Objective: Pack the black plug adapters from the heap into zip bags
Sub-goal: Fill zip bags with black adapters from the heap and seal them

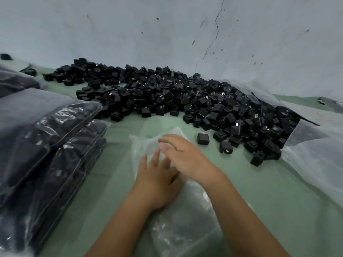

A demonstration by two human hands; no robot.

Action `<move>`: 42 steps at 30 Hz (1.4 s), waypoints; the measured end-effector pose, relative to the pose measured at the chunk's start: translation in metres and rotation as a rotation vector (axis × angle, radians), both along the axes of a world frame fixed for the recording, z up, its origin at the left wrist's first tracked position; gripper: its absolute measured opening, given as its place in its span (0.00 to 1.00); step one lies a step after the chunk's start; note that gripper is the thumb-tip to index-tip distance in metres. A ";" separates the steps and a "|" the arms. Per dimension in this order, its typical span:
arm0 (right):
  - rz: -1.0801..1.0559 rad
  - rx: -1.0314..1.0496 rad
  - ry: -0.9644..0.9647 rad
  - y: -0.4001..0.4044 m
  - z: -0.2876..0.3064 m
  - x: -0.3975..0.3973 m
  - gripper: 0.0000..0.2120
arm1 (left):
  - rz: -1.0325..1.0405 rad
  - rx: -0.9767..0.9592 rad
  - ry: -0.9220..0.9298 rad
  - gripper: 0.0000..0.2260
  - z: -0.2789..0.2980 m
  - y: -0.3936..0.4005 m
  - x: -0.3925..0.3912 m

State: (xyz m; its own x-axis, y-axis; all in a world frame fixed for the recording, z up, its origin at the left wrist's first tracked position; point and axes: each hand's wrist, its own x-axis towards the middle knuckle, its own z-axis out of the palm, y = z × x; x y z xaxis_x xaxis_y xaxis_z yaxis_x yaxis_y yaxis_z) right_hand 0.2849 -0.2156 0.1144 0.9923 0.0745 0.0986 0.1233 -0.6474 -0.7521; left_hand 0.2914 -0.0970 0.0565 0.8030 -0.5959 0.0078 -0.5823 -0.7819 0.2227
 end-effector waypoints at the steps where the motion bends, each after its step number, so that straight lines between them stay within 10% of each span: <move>1: 0.019 -0.039 0.048 0.008 -0.010 0.010 0.17 | 0.004 -0.060 -0.023 0.29 0.003 0.003 0.000; 7: -0.023 -0.368 -0.062 0.011 -0.051 0.027 0.20 | 0.392 -0.573 -0.152 0.10 0.013 0.028 0.021; 13: 0.014 -0.557 0.018 -0.020 -0.050 0.025 0.31 | 0.349 -0.035 -0.055 0.27 -0.006 0.021 0.029; 19: -0.407 -0.738 0.159 -0.036 -0.043 0.037 0.31 | 0.472 0.098 0.047 0.33 -0.004 0.015 0.025; 23: -0.202 -0.579 -0.152 -0.008 -0.036 0.050 0.27 | 0.403 0.075 -0.066 0.31 -0.003 0.019 0.024; 26: 0.127 -0.516 0.013 0.005 -0.047 0.055 0.26 | 0.353 0.046 -0.066 0.32 -0.005 0.021 0.026; 32: -0.125 -0.696 0.117 -0.036 -0.050 0.071 0.30 | 0.389 0.040 0.013 0.33 -0.008 0.026 0.029; 37: -0.314 -0.853 -0.280 -0.059 -0.046 0.049 0.21 | 0.388 0.035 0.012 0.35 -0.002 0.033 0.041; 42: -0.444 -0.859 -0.187 -0.106 -0.043 0.013 0.15 | 0.432 -0.076 -0.292 0.25 0.017 0.030 0.027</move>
State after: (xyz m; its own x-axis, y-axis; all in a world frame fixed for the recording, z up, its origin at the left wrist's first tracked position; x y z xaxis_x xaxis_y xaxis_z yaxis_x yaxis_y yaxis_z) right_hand 0.2980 -0.3213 0.0713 0.9213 -0.1815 0.3440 -0.1941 -0.9810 0.0022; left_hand 0.3182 -0.0671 0.0737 0.9332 -0.2001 0.2984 -0.2569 -0.9523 0.1649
